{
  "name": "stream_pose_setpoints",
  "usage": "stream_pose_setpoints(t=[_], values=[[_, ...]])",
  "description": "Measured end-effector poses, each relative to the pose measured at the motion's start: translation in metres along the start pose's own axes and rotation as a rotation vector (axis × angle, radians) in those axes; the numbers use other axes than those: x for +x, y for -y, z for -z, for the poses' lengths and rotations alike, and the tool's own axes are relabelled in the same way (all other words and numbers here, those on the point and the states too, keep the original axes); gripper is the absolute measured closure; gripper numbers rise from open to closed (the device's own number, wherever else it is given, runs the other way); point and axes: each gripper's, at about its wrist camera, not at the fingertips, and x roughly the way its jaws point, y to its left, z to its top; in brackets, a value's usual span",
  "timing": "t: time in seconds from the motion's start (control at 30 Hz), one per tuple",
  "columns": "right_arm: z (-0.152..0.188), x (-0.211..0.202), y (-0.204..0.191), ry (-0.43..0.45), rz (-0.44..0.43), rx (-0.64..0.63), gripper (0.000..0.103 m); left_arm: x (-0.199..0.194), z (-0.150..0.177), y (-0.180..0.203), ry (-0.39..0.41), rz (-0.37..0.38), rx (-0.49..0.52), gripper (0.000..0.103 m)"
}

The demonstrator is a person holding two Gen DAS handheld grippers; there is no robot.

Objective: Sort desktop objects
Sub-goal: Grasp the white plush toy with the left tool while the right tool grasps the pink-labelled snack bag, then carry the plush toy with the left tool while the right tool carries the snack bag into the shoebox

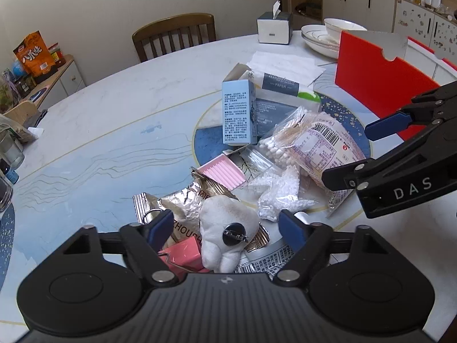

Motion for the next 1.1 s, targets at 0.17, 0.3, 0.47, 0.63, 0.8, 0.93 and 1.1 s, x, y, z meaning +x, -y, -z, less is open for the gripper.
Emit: stream_pose_setpoints(t=[0.17, 0.3, 0.47, 0.63, 0.8, 0.93, 1.1], values=[[-0.003, 0.003, 0.000, 0.000, -0.028, -0.017, 0.023, 0.004, 0.001, 0.002, -0.024, -0.004, -0.002, 0.044], [-0.005, 0.005, -0.002, -0.016, -0.043, -0.027, 0.039, 0.004, 0.000, 0.003, -0.019, -0.006, -0.002, 0.053], [-0.005, 0.006, -0.003, -0.018, -0.033, -0.034, 0.046, 0.003, -0.001, 0.004, -0.016, 0.002, 0.006, 0.061], [-0.006, 0.003, -0.005, -0.017, -0.022, -0.033, 0.053, 0.000, -0.002, 0.002, -0.010, 0.015, -0.006, 0.064], [-0.003, -0.007, -0.004, -0.016, -0.032, -0.019, 0.055, -0.007, -0.005, 0.000, 0.001, 0.036, -0.025, 0.065], [-0.002, -0.017, -0.002, -0.009, -0.041, -0.002, 0.055, -0.015, -0.009, 0.002, 0.010, 0.059, -0.038, 0.065], [-0.002, -0.034, 0.001, -0.003, -0.044, 0.014, 0.055, -0.029, -0.016, 0.005, 0.033, 0.086, -0.054, 0.065]])
